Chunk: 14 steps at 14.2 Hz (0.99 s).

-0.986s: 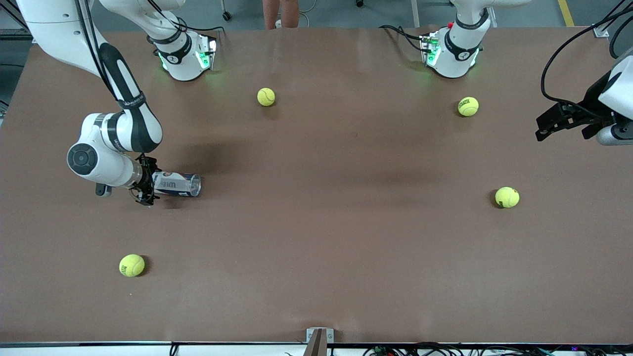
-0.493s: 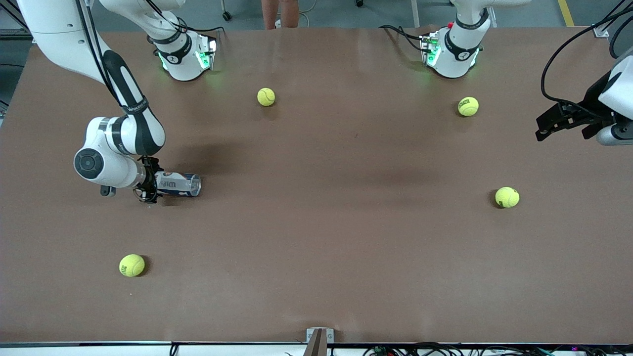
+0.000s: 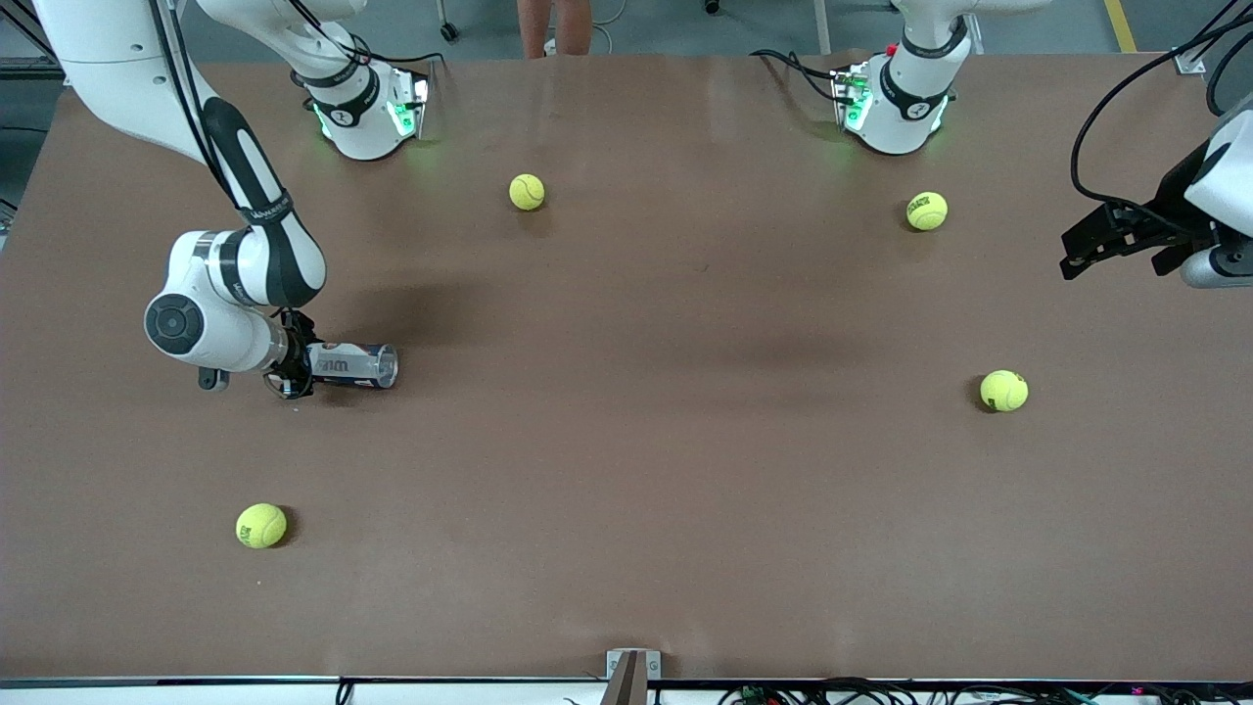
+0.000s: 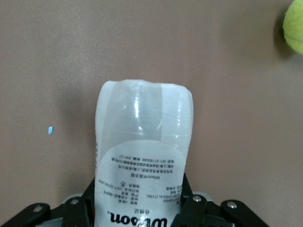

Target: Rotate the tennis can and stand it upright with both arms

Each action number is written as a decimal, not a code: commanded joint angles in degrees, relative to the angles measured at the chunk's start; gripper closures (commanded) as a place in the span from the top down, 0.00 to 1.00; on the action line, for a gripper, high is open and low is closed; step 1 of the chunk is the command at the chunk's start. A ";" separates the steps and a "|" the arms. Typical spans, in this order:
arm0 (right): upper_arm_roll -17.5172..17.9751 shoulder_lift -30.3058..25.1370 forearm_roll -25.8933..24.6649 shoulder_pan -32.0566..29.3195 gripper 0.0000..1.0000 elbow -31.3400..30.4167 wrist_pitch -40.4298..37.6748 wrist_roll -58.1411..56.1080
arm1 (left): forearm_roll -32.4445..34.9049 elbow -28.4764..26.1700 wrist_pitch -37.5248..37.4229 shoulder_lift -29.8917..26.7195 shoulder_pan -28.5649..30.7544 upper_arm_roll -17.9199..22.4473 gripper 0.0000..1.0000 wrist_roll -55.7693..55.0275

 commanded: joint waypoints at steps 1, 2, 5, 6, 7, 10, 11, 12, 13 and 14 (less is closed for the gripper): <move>0.77 -0.21 -0.48 0.19 0.65 -0.25 -0.27 0.38 | 0.61 0.03 -0.52 -0.61 0.13 -0.18 1.00 -0.12; 0.86 -0.21 -0.04 0.63 0.65 -0.17 -0.27 0.38 | 0.61 0.03 -0.60 -0.61 0.22 -0.09 1.00 -0.03; 1.04 -0.21 0.14 2.47 0.66 1.23 -1.15 2.22 | 0.70 0.03 -0.60 -0.61 0.22 0.00 1.00 0.14; 1.30 -0.21 0.22 3.17 0.66 1.59 -1.76 2.92 | 0.70 0.03 -0.60 -0.61 0.22 0.00 1.00 0.23; 2.26 -0.21 1.18 3.35 0.66 1.94 -2.03 3.54 | 0.61 0.03 -0.60 -0.61 0.22 0.00 1.00 0.32; 4.64 -0.29 4.44 3.97 0.66 4.04 -4.22 5.03 | 0.70 0.03 -0.60 -0.61 0.22 0.09 1.00 0.41; 4.90 -0.38 5.14 5.01 0.66 5.01 -5.18 6.25 | 0.70 0.03 -0.60 -0.61 0.22 0.09 1.00 0.41; 4.91 -0.47 5.41 6.85 0.66 6.06 -6.15 7.31 | 0.70 0.03 -0.60 -0.61 0.22 0.09 1.00 0.49; 4.91 -0.56 5.50 8.35 0.66 7.29 -7.12 8.28 | 0.70 0.03 -0.60 -0.61 0.22 0.09 1.00 0.58; 4.91 -0.56 5.59 10.11 0.66 8.78 -8.08 9.68 | 0.70 0.03 -0.60 -0.61 0.22 0.09 1.00 0.58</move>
